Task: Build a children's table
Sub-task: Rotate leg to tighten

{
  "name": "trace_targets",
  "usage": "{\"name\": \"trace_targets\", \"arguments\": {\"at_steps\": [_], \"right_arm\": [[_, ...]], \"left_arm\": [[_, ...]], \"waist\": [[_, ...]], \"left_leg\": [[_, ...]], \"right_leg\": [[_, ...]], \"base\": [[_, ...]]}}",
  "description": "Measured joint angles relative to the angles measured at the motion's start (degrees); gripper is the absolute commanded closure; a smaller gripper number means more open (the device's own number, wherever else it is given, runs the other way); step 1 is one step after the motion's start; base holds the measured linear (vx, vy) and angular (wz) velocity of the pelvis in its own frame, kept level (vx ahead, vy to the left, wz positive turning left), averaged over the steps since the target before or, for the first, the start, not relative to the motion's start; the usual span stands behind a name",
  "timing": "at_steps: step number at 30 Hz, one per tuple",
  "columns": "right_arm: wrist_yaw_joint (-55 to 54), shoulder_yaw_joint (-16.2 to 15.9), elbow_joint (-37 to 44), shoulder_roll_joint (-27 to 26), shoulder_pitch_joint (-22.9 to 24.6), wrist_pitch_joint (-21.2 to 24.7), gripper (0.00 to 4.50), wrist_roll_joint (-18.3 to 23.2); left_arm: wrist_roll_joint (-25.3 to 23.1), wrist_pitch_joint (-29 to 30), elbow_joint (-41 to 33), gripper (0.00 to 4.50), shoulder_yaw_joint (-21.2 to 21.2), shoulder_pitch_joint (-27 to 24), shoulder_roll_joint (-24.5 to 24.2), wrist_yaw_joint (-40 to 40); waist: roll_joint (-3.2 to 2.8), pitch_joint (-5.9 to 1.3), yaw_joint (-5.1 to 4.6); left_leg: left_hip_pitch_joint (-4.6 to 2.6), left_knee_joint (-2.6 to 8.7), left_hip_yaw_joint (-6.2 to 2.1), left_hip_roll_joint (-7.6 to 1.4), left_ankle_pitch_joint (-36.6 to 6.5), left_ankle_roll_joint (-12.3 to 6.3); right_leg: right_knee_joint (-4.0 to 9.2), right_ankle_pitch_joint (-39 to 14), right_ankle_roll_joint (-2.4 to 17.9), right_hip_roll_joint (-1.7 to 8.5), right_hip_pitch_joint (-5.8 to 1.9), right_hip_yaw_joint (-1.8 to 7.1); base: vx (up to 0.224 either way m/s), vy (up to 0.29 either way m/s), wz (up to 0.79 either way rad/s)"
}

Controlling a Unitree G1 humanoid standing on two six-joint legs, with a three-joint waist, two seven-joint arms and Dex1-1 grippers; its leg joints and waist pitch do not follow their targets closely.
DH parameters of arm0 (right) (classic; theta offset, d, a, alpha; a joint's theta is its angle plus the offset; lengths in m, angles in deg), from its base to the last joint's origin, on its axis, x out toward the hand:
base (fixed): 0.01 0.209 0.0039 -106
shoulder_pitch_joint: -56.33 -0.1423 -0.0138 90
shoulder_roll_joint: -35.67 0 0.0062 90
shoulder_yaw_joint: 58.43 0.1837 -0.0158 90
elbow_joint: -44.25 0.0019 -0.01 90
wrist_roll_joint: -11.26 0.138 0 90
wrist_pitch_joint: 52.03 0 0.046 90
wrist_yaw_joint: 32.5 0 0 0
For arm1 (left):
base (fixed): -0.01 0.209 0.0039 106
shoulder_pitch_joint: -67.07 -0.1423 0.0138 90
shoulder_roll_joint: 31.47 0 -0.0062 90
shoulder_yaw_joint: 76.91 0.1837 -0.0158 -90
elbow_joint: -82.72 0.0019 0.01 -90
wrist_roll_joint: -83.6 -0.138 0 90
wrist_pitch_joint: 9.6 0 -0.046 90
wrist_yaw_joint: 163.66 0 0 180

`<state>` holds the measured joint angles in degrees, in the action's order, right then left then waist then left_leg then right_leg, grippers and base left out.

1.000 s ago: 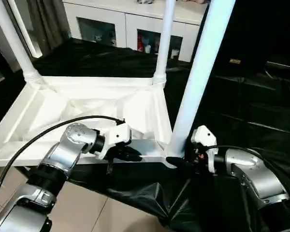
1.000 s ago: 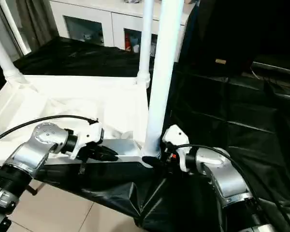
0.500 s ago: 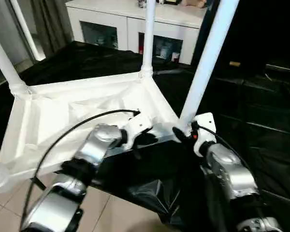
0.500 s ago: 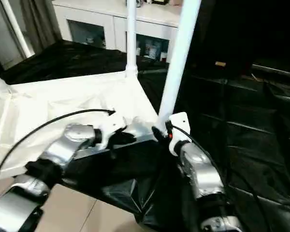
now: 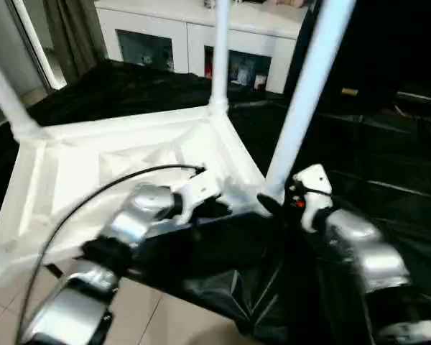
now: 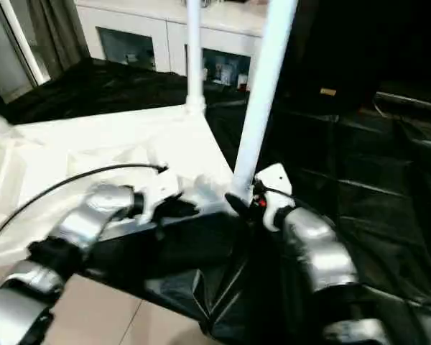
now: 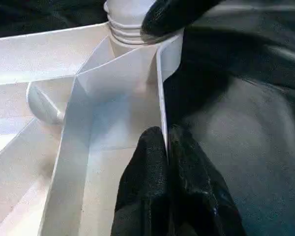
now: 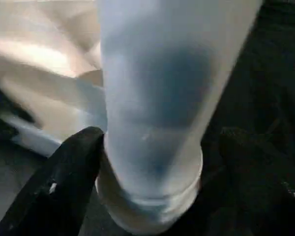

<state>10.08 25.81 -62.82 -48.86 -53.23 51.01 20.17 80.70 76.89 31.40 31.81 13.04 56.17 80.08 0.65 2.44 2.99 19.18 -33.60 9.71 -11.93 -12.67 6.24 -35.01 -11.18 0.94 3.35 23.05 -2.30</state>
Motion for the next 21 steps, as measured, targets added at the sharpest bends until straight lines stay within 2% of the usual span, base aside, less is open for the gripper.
{"name": "trace_targets", "arguments": {"at_steps": [8,14,15,18,21], "right_arm": [[13.77,-5.73,3.98,6.25,1.05,-1.77,0.58,0.51],[15.50,-6.39,3.30,6.42,0.95,-2.13,0.58,0.23],[15.55,-6.44,2.96,6.39,0.94,-2.13,0.91,0.21],[16.28,-6.60,2.90,6.32,0.92,-2.13,0.94,0.36],[16.38,-6.64,2.90,6.33,0.90,-2.11,1.30,0.39]], "left_arm": [[3.43,0.62,-4.35,4.50,0.40,-2.66,-4.44,10.54],[3.69,1.27,-5.19,4.50,0.48,-2.92,-5.12,11.68],[3.76,1.27,-5.20,4.50,0.48,-2.93,-5.12,11.69],[3.79,1.43,-5.25,4.50,0.42,-2.95,-5.13,11.69],[3.79,1.95,-5.52,4.50,0.39,-3.00,-5.15,11.69]], "waist": [[0.09,0.03,0.29],[0.26,0.08,0.31],[0.27,0.08,0.31],[0.30,0.10,0.32],[0.33,0.11,0.33]], "left_leg": [[-0.02,-0.06,0.06,-0.01,-0.07,-0.14],[-0.01,-0.09,0.06,-0.02,-0.07,-0.11],[0.00,-0.09,0.06,-0.01,-0.07,-0.11],[0.00,-0.09,0.06,-0.01,-0.07,-0.12],[0.00,-0.12,0.06,-0.01,-0.07,-0.12]], "right_leg": [[-0.01,-0.08,0.09,0.02,-0.01,0.02],[-0.05,-0.07,0.09,0.02,-0.01,0.02],[-0.04,-0.07,0.09,0.02,0.00,0.02],[-0.06,-0.07,0.09,0.02,0.00,0.02],[-0.09,-0.07,0.09,0.02,0.00,0.01]], "base": [[0.000,0.000,0.00],[0.000,0.000,0.00],[0.000,0.000,0.00],[0.000,0.000,0.00],[0.000,0.000,0.00]]}}
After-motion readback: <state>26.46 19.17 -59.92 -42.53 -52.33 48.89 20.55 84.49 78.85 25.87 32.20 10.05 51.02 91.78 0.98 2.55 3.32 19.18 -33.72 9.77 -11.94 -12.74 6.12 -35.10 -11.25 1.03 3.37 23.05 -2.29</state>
